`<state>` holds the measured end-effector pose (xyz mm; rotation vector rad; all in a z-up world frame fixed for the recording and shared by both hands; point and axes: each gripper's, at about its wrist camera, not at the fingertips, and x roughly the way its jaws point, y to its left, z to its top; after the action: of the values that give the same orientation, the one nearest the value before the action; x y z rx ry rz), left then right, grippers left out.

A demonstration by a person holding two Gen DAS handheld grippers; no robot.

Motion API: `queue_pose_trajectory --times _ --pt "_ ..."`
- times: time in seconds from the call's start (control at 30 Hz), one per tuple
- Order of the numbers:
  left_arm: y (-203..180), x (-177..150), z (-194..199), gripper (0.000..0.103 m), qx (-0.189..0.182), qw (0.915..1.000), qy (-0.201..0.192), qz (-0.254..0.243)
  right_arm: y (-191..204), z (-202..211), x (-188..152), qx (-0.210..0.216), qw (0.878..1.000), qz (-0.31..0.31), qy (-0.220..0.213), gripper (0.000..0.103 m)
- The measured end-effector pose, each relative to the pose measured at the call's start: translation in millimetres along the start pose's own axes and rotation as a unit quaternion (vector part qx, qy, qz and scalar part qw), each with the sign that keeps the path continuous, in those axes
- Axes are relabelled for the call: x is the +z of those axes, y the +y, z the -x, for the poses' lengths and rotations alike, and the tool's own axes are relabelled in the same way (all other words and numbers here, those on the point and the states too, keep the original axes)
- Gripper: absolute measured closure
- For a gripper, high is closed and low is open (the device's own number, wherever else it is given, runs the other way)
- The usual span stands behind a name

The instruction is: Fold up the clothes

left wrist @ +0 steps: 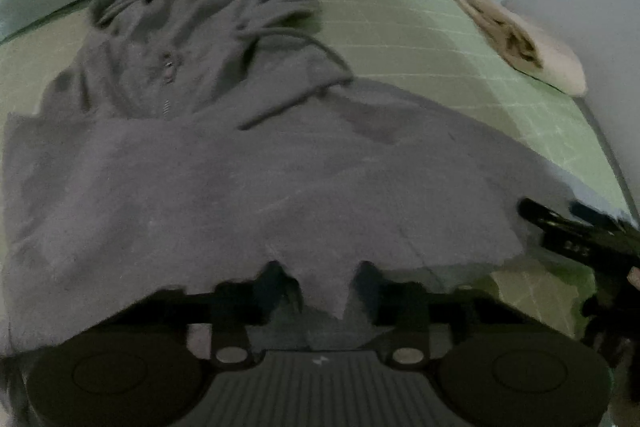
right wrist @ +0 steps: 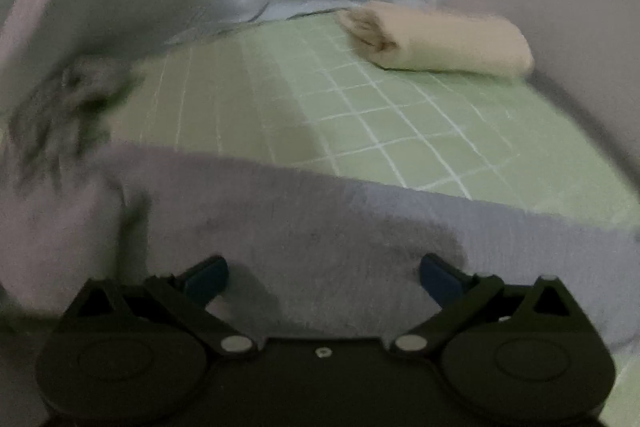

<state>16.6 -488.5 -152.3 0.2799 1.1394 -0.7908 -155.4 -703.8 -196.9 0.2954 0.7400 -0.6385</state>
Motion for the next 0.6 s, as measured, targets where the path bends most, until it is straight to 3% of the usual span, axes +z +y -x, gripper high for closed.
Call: queue_pose_trajectory --times 0.07,0.17,0.27,0.6 --pt "-3 -1 2 0.098 0.020 0.9996 -0.007 -0.022 6 0 -5 -0.007 1.000 0.016 -0.016 0.000" --pt "4 -3 14 0.099 0.015 0.9994 -0.028 -0.015 9 1 -14 -0.017 0.998 0.012 -0.053 0.000" --pt "13 -4 34 0.099 0.014 0.9980 -0.061 -0.002 7 1 -13 -0.015 0.998 0.010 -0.054 0.000" --pt "59 -5 109 0.099 0.111 0.9815 -0.156 0.011 8 1 -14 -0.016 0.998 0.009 -0.054 0.000"
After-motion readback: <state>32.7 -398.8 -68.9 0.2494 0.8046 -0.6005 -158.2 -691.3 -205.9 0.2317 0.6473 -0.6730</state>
